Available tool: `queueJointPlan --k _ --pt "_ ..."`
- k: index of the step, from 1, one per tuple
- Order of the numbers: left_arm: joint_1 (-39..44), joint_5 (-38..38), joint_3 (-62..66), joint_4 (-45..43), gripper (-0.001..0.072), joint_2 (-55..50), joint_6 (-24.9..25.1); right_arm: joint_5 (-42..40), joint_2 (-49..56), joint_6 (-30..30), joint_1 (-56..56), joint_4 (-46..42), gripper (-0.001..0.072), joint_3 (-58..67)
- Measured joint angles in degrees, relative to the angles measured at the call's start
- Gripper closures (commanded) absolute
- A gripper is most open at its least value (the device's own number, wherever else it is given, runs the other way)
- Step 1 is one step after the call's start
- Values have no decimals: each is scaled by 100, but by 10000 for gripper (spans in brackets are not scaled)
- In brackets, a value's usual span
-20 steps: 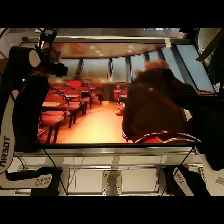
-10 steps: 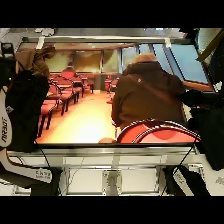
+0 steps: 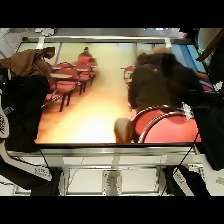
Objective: Fold the clothes and pants, and hang the long-sleeved shirts on hangers.
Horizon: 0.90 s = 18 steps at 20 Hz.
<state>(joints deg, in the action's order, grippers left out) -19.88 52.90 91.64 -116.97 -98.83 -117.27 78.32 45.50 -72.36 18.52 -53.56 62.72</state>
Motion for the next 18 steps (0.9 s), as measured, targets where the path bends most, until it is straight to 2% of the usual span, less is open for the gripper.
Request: queueJointPlan --k 5,8,11,15,18 --pt "28 74 2 31 698 118 131 -24 0 -4 0 -122 698 13" --pt "254 85 13 39 698 789 343 81 0 -7 0 -490 698 151" --pt "719 85 20 282 698 1812 481 393 0 -4 0 -1213 698 503" --pt "1718 125 22 1338 698 2975 750 758 -7 -2 0 -2315 698 1119" --pt "2863 396 7 2334 698 3279 1191 667 7 0 0 -2671 698 1373"
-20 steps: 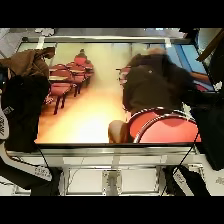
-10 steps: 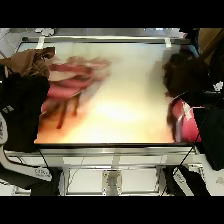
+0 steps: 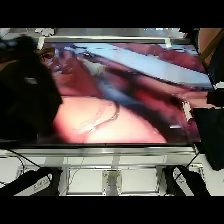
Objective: Fold the clothes and pants, and hang the long-sleeved shirts on hangers.
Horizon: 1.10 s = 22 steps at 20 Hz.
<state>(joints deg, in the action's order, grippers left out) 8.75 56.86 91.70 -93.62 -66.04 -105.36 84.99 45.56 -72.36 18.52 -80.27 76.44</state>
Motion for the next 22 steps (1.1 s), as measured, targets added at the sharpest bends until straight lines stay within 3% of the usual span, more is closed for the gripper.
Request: queueJointPlan --k 6,11,12,13,14,16,17,22 --pt "2900 444 -507 887 698 -861 487 -142 96 2 0 -245 698 131" --pt "4929 -50 -750 1088 697 -2562 553 -280 120 2 0 -258 694 138" --pt "5139 -179 -745 1095 684 -2761 553 -315 122 0 0 -256 621 138" --pt "5278 -291 -706 1082 682 -2903 553 -350 127 2 0 -232 503 129" --pt "5329 -358 -638 1016 608 -2955 553 -369 127 0 0 -190 425 107" --pt "5230 -442 -472 815 213 -2830 553 -420 127 0 0 -72 423 11" --pt "5099 -435 -398 627 132 -2660 553 -428 127 0 0 -11 423 -70" --pt "3661 737 -428 -765 134 -1209 402 -466 127 -13 0 446 419 -883"
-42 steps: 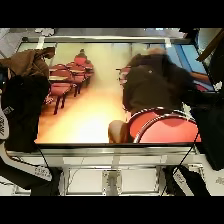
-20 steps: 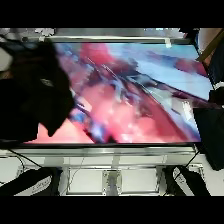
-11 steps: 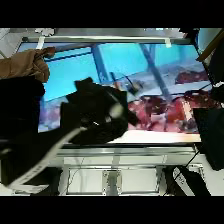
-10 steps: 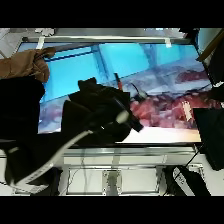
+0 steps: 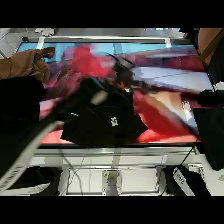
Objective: Fold the clothes and pants, and hang the long-sleeved shirts on hangers.
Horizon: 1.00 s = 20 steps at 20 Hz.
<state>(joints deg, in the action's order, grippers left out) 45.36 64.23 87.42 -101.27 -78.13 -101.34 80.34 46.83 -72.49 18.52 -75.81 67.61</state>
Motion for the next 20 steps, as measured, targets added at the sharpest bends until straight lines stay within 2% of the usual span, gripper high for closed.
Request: queueJointPlan --k 2,3,7,11,16,20 --pt "-758 507 -579 -229 134 721 -122 28 0 -2 0 345 221 -553" --pt "-1113 671 -1080 -291 134 1134 -173 39 0 -2 0 525 196 -844" --pt "-2013 929 -3663 -254 134 2855 -514 24 0 -2 0 1193 197 -1945" --pt "-2306 754 -5670 -122 136 4334 -1641 39 0 4 0 1561 198 -2426" --pt "-2411 509 -6592 52 166 5302 -3077 42 -2 20 0 1746 198 -2573" --pt "-2618 116 -6798 560 166 5241 -3731 -35 -2 103 0 1794 199 -2599"
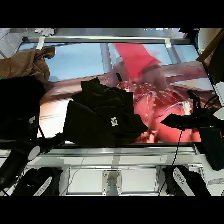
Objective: Fold the clothes and pants, and hang the long-sleeved shirts on hangers.
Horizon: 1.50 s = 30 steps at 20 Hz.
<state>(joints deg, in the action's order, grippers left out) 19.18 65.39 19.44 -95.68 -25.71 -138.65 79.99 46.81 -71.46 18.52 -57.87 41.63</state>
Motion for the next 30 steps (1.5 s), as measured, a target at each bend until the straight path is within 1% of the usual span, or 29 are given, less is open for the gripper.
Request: queueJointPlan --k 3,7,10,12,13,14,16,17,21,24,27,30 --pt "-295 -317 -61 317 166 -332 -361 -13 0 35 0 15 198 -7" --pt "-723 -719 -87 608 166 -804 -538 -28 0 59 0 20 199 -7" --pt "-920 -1158 -92 892 166 -1178 -533 -31 0 68 0 20 199 -7" --pt "-977 -1539 -92 1172 167 -1425 -382 -31 0 68 0 20 199 -7" --pt "-994 -1742 -92 1333 191 -1558 -310 -31 0 68 0 20 200 -7" --pt "-1005 -1910 -92 1475 318 -1690 -208 -31 0 68 0 22 200 -9" --pt "-1023 -2122 -92 1661 673 -1864 -20 -9 0 68 0 22 200 -9" --pt "-1027 -2203 -92 1720 697 -1919 76 -4 0 68 0 22 200 -7" --pt "-1040 -2426 -81 1727 697 -1958 249 61 0 68 0 22 199 -11" --pt "-1040 -2448 -70 1665 697 -1843 551 44 -4 68 0 166 199 -247" --pt "-1038 -2391 -70 1644 697 -1679 767 -372 -4 105 -48 708 199 -876" --pt "-1038 -2374 -70 1631 697 -1580 857 -1067 -2 168 -299 1220 199 -1600"
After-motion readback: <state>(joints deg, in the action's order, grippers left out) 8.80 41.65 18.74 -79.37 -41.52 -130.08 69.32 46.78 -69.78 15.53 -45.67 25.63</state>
